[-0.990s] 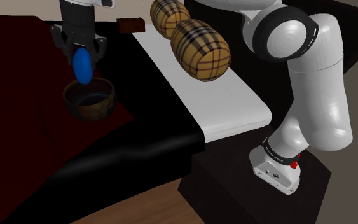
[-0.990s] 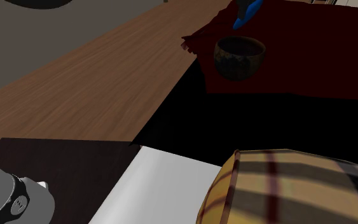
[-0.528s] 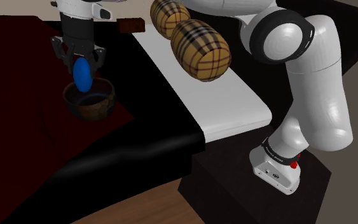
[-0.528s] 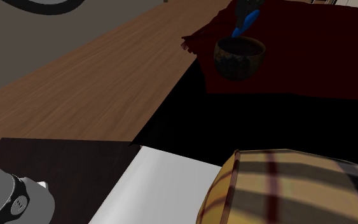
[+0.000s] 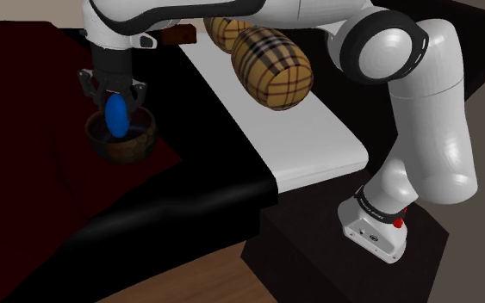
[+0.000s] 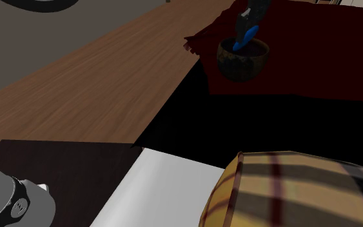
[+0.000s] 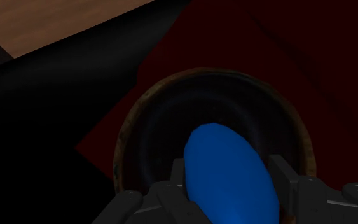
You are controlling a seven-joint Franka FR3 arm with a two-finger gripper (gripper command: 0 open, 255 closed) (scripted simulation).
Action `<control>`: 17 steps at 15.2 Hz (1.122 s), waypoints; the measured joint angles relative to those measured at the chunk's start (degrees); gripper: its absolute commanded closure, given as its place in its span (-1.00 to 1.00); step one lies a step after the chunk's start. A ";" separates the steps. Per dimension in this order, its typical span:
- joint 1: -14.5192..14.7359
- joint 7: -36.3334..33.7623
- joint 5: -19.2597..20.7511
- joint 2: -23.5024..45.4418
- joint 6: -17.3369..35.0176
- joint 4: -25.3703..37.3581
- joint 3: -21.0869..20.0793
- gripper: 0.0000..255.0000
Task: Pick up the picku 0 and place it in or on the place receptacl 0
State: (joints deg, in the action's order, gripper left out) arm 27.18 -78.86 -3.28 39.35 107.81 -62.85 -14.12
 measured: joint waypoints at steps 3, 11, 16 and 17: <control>-0.10 0.14 -0.04 -0.05 0.73 -0.77 0.01 1.00; -0.11 0.16 -0.05 -0.12 0.88 -0.96 0.00 -1.00; -0.44 0.29 -0.14 -0.64 -1.08 0.45 0.00 -1.00; -0.43 0.06 -0.19 -1.27 -2.22 1.01 -0.06 -1.00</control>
State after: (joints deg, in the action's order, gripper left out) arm 26.75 -78.80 -3.47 38.08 105.59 -61.84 -14.19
